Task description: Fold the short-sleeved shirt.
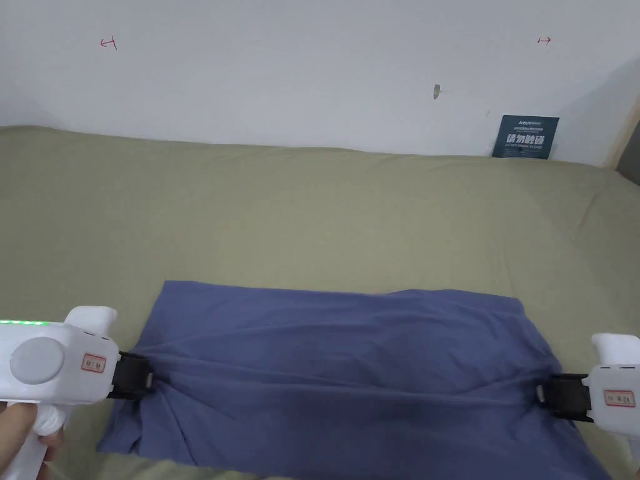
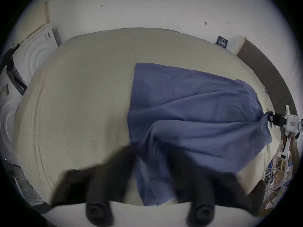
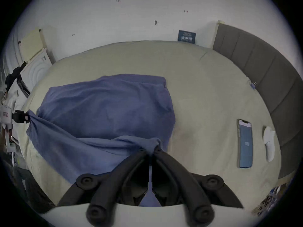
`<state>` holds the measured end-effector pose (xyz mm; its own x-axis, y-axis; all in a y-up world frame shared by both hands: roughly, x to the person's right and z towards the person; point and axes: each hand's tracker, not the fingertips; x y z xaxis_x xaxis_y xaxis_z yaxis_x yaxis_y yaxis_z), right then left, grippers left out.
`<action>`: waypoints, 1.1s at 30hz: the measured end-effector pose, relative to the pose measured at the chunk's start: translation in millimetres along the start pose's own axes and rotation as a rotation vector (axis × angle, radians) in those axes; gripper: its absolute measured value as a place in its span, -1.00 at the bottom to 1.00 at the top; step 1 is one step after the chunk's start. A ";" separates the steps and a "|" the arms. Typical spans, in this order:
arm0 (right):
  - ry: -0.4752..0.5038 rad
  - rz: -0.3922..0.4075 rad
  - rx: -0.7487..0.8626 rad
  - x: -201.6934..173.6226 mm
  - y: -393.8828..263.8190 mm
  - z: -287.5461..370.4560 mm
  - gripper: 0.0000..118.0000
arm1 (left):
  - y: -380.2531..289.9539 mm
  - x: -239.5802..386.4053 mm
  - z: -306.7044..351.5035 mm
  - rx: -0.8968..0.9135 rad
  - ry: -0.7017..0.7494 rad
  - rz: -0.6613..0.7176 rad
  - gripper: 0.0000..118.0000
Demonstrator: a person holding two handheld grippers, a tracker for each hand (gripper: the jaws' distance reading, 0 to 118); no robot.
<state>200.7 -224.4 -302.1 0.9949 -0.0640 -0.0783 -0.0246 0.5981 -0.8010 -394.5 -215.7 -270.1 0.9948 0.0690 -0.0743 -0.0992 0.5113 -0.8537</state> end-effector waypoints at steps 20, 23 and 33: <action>-0.018 -0.099 0.074 17.4 -87.8 69.9 -1.00 | -65.0 1.1 23.7 0.020 0.001 0.110 0.95; -0.015 -0.098 0.058 28.4 -87.9 57.2 -1.00 | -63.2 3.4 2.3 -0.031 0.011 0.128 0.93; 0.001 -0.094 0.008 26.2 -86.5 32.3 1.00 | -62.5 16.3 13.2 0.000 -0.014 0.067 -0.85</action>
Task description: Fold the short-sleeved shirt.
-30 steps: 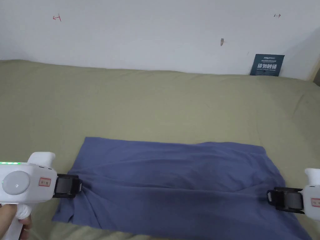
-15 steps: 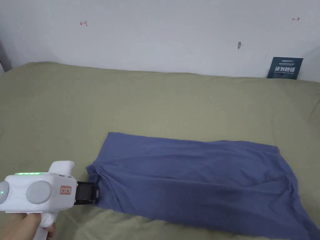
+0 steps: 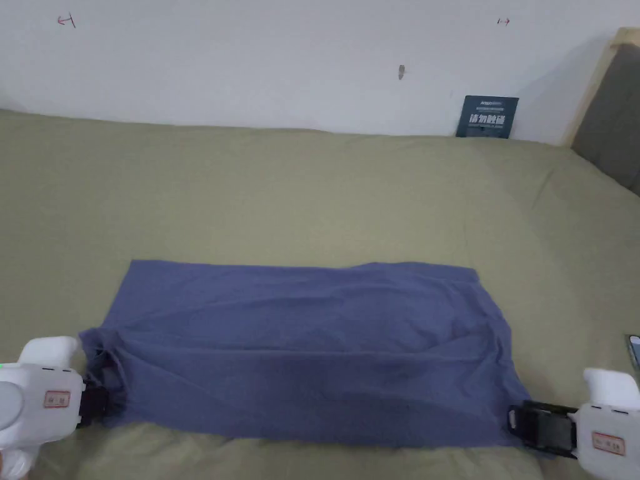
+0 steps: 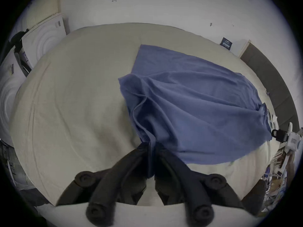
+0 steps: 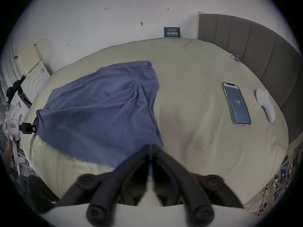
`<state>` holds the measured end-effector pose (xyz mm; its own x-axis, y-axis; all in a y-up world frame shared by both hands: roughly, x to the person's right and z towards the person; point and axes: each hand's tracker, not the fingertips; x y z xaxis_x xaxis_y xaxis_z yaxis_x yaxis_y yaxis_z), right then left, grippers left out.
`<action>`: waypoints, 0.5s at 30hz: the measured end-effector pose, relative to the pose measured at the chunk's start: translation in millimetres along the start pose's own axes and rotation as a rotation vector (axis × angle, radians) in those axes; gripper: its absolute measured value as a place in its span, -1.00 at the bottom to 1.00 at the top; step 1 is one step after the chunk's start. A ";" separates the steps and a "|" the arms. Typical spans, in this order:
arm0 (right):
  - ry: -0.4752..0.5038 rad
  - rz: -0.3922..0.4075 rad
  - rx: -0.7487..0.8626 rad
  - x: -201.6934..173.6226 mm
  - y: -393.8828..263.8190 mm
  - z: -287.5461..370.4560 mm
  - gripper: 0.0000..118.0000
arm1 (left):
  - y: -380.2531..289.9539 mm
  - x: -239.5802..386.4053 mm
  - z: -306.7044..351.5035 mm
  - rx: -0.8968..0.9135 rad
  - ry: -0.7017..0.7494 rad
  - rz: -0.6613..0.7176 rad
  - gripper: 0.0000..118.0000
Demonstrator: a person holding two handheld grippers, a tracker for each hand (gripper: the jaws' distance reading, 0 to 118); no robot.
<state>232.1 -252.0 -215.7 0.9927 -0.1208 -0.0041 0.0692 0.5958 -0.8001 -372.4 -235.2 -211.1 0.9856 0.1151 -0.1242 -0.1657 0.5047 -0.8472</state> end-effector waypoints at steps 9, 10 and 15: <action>0.004 0.010 -0.031 -13.3 -9.3 -6.7 -0.88 | -0.6 2.2 7.4 0.001 0.019 0.000 -0.86; 0.015 0.019 -0.022 -13.9 -9.3 -2.2 -0.88 | -0.6 2.5 10.7 0.007 0.022 -0.003 -0.85; 0.031 0.008 0.019 -10.0 -8.8 32.5 -0.88 | -5.8 -1.9 34.4 0.028 0.010 0.004 -0.86</action>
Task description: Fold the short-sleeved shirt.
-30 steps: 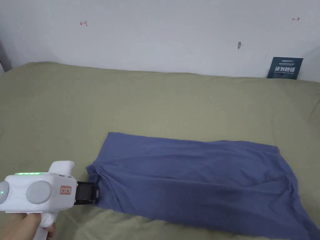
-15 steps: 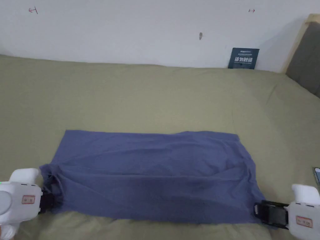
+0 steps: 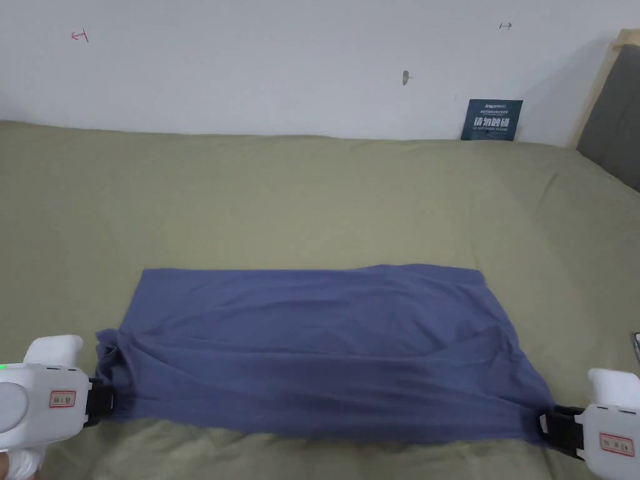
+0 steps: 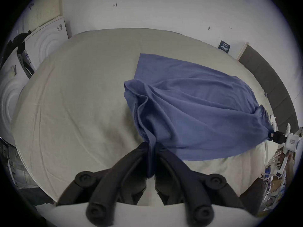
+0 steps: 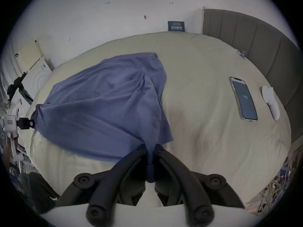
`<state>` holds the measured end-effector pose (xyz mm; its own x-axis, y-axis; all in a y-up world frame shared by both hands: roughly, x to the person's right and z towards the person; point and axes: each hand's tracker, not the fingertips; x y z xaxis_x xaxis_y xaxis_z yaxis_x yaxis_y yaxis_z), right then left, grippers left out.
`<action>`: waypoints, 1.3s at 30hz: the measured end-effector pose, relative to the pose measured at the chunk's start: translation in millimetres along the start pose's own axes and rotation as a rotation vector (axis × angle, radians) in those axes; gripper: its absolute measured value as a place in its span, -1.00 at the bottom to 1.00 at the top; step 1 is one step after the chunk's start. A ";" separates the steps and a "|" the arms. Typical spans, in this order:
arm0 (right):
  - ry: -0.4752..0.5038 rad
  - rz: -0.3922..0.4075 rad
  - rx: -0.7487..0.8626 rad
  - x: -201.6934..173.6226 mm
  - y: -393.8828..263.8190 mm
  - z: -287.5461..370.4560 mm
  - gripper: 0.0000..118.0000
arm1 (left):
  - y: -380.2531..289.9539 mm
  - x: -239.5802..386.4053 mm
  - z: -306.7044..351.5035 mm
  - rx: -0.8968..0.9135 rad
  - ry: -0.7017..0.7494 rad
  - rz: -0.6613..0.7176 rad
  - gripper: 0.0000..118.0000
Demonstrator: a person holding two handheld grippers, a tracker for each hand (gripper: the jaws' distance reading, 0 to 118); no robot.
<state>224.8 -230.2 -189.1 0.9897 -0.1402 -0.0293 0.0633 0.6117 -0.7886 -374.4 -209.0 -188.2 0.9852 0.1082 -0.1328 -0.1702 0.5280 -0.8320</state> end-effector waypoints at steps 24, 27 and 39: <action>-0.024 0.022 0.029 -18.7 -78.2 94.6 0.82 | -91.5 -44.6 86.1 0.075 0.055 0.020 0.90; -0.043 0.044 0.092 -22.0 -56.7 85.5 0.45 | -67.8 -40.7 88.4 0.160 0.053 0.044 0.74; -0.074 0.053 0.108 -29.3 40.5 -4.1 -1.00 | 57.5 -22.5 -40.0 0.083 0.081 -0.009 -0.65</action>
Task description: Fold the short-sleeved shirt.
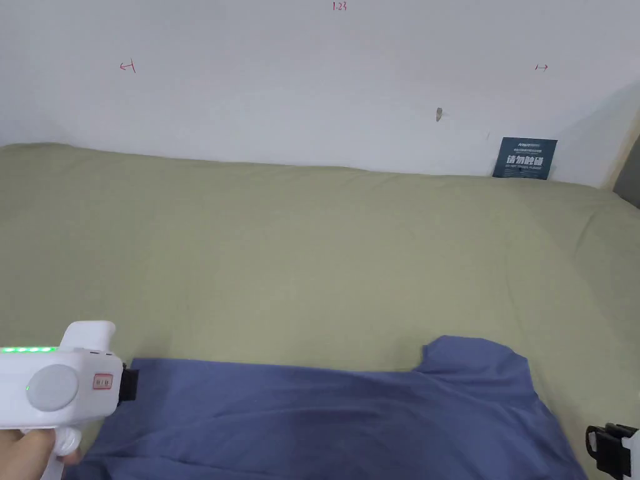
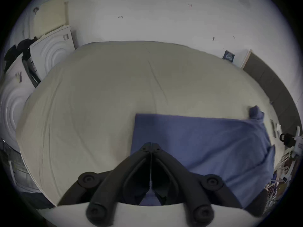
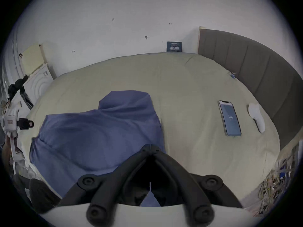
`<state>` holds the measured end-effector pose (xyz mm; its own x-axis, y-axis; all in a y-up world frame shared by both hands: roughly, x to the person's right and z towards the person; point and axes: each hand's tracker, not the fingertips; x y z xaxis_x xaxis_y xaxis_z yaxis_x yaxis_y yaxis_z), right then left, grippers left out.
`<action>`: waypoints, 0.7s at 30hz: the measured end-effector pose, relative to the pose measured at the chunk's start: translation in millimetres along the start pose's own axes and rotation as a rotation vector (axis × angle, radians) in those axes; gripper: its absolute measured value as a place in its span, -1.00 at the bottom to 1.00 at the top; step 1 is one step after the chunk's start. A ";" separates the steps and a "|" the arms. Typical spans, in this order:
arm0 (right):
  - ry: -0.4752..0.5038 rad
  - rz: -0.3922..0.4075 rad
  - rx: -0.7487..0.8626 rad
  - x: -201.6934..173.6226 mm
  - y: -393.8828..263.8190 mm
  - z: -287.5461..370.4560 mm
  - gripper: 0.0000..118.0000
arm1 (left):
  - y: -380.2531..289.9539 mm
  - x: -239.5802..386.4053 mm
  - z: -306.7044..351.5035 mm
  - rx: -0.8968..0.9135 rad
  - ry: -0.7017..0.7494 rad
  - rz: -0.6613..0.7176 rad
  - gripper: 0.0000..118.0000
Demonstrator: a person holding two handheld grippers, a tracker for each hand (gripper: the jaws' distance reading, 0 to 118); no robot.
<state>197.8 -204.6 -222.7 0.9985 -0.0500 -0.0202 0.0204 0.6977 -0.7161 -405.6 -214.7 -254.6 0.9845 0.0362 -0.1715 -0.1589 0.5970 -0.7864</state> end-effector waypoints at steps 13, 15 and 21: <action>-0.015 0.027 -0.060 9.5 16.5 -62.5 -1.00 | 17.5 17.8 -65.6 -0.097 0.065 -0.068 0.56; -0.004 0.022 -0.070 9.3 20.7 -69.0 -1.00 | 16.3 22.0 -57.1 -0.071 0.027 -0.052 -0.46; 0.012 0.023 -0.094 6.8 36.4 -96.0 -0.09 | 19.0 26.1 -58.2 -0.080 0.025 -0.067 -0.97</action>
<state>200.6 -248.1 -315.8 0.9980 -0.0434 -0.0454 -0.0080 0.6282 -0.7780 -387.2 -249.1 -308.5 0.9911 -0.0222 -0.1309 -0.0992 0.5315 -0.8413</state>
